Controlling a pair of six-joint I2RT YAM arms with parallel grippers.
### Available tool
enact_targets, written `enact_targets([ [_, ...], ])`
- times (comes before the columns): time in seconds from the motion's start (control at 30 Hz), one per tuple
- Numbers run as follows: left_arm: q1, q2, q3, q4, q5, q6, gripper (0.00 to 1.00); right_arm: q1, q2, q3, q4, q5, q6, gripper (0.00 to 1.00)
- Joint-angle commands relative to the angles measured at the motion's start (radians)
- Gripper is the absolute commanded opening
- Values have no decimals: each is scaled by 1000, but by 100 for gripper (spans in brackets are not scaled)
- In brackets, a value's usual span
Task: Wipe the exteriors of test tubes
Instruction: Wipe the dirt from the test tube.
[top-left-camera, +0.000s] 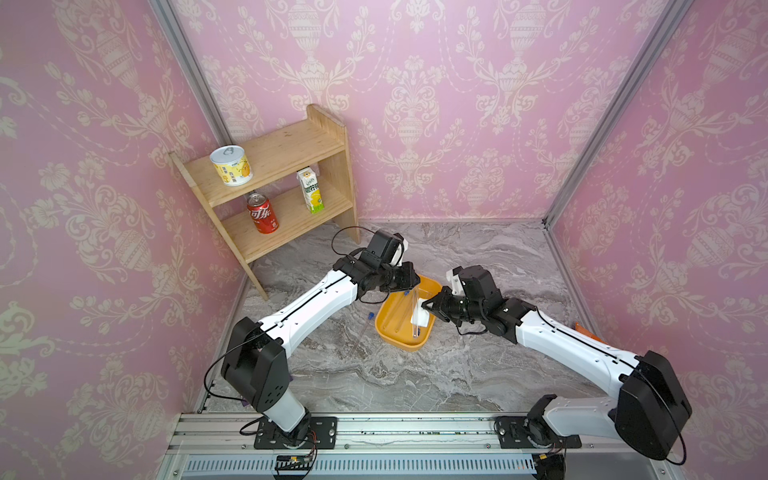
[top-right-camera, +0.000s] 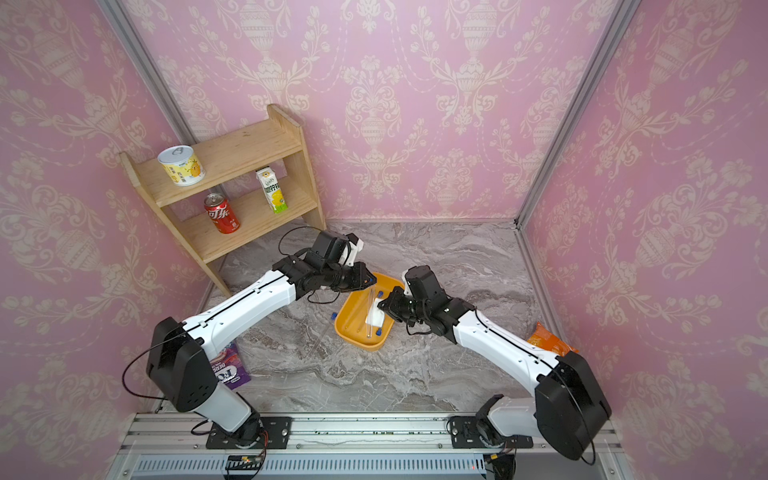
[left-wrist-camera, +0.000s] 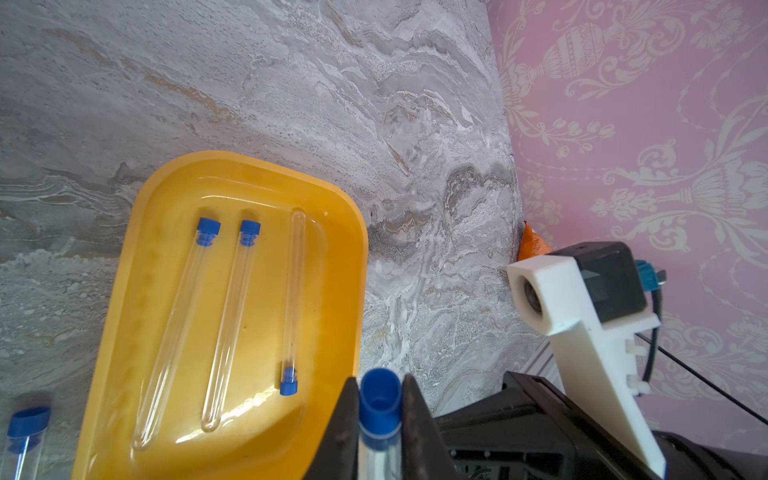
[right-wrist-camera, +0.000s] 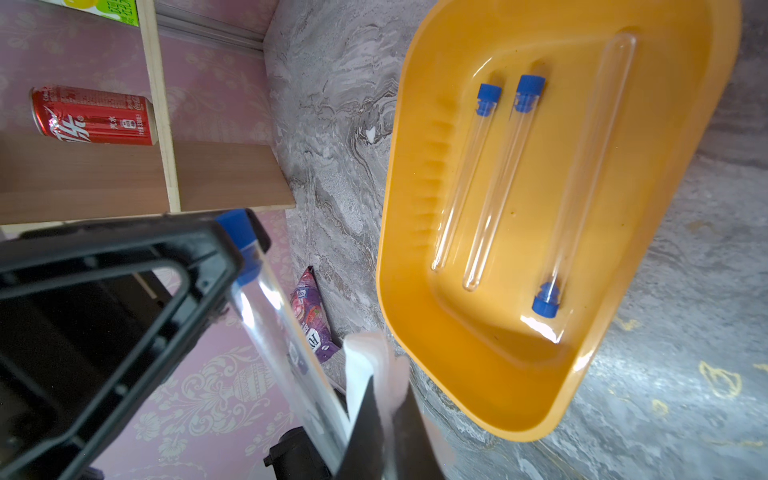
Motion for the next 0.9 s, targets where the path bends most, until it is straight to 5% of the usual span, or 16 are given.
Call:
enact_targets([
  [0.0, -11, -27, -9, 14, 24, -20, 13, -20, -5, 45, 15, 2, 11, 0],
  [0.87, -27, 14, 10, 30, 17, -16, 13, -87, -28, 19, 97, -83, 13, 0],
])
